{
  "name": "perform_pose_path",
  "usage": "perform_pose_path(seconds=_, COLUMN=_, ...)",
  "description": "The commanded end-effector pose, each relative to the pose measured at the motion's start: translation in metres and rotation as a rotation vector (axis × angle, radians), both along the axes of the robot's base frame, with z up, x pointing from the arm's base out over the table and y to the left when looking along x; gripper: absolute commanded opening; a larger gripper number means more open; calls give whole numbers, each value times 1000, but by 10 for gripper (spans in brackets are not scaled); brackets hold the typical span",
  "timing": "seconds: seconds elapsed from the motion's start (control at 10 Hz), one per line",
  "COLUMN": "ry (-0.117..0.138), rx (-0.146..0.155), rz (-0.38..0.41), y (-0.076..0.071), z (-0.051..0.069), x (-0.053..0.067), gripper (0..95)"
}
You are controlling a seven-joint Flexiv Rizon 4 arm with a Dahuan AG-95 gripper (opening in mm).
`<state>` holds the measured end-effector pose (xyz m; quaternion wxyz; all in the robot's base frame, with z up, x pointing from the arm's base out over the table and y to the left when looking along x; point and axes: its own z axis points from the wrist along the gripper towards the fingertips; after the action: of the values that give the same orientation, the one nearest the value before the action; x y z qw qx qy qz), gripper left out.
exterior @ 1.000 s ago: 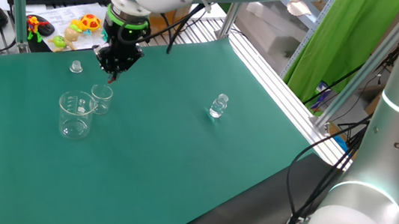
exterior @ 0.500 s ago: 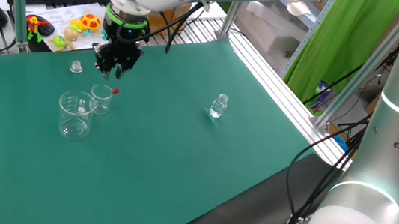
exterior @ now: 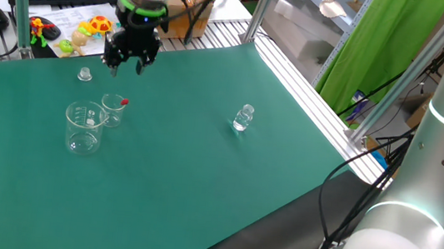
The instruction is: Transfer liquid using a dropper
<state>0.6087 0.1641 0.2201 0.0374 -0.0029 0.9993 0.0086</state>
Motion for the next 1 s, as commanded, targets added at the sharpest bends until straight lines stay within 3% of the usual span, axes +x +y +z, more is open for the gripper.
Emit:
perform_pose_path(seconds=0.1, ry=0, rx=-34, rz=8, y=-6, z=21, x=5, gripper=0)
perform_pose_path(seconds=0.2, ry=0, rx=-49, rz=9, y=-7, z=23, x=7, gripper=0)
perform_pose_path(seconds=0.3, ry=-11, rx=-102, rz=18, y=-13, z=27, x=13, gripper=0)
perform_pose_path(seconds=0.4, ry=-13, rx=-108, rz=13, y=-17, z=27, x=15, gripper=0)
perform_pose_path(seconds=0.6, ry=-4, rx=-89, rz=-10, y=-23, z=26, x=14, gripper=0)
perform_pose_path(seconds=1.0, ry=-2, rx=-79, rz=-5, y=-39, z=21, x=10, gripper=0)
